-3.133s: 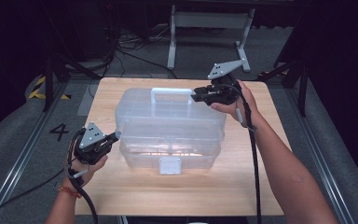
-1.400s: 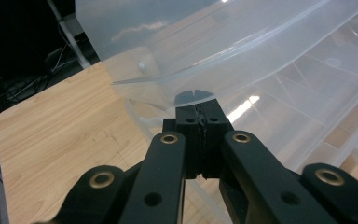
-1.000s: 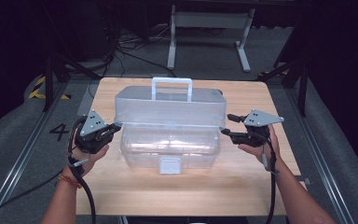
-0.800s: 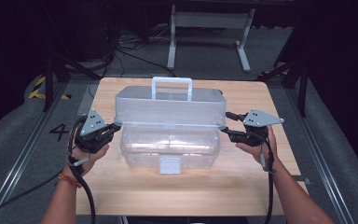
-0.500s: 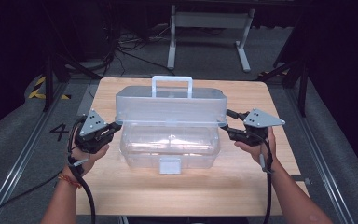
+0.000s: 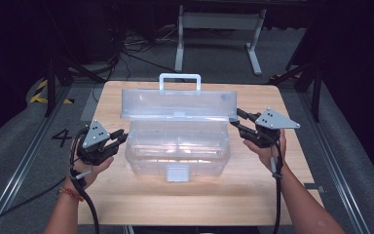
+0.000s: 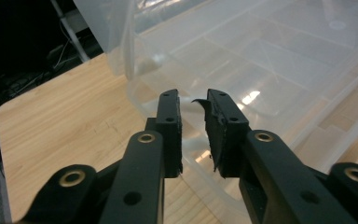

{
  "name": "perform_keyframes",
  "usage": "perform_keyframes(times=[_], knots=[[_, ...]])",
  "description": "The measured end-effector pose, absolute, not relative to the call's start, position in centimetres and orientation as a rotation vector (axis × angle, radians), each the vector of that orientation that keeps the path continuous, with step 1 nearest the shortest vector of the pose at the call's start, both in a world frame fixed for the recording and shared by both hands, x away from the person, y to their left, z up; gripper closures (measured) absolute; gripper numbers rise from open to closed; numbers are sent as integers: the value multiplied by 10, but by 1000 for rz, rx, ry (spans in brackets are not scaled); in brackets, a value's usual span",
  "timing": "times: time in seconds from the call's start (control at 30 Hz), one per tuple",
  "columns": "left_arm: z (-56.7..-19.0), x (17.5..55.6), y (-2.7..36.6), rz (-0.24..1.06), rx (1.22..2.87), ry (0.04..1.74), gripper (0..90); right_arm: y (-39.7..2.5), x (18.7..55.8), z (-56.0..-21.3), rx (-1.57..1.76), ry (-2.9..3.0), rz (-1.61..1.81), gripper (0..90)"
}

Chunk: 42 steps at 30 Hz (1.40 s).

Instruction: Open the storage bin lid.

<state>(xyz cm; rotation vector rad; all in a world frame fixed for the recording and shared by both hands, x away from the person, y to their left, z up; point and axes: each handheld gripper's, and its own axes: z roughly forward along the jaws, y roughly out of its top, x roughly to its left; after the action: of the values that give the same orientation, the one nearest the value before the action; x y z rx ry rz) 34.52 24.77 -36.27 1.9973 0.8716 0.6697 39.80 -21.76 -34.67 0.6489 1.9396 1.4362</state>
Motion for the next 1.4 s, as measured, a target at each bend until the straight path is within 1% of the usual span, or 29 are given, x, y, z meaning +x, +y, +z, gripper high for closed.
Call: perform_keyframes(times=[0.17,0.3,0.9,1.4], knots=[[-370,344,253,663,1994,885,696,-214,400,-343,662,1904,1423,671],[-375,340,255,649,1998,886,679,-211,400,-341,662,1865,1393,687],[-392,334,253,604,2046,893,639,-206,407,-333,688,1803,1360,752],[-396,333,249,581,2057,883,619,-201,414,-329,752,1748,1352,794]])
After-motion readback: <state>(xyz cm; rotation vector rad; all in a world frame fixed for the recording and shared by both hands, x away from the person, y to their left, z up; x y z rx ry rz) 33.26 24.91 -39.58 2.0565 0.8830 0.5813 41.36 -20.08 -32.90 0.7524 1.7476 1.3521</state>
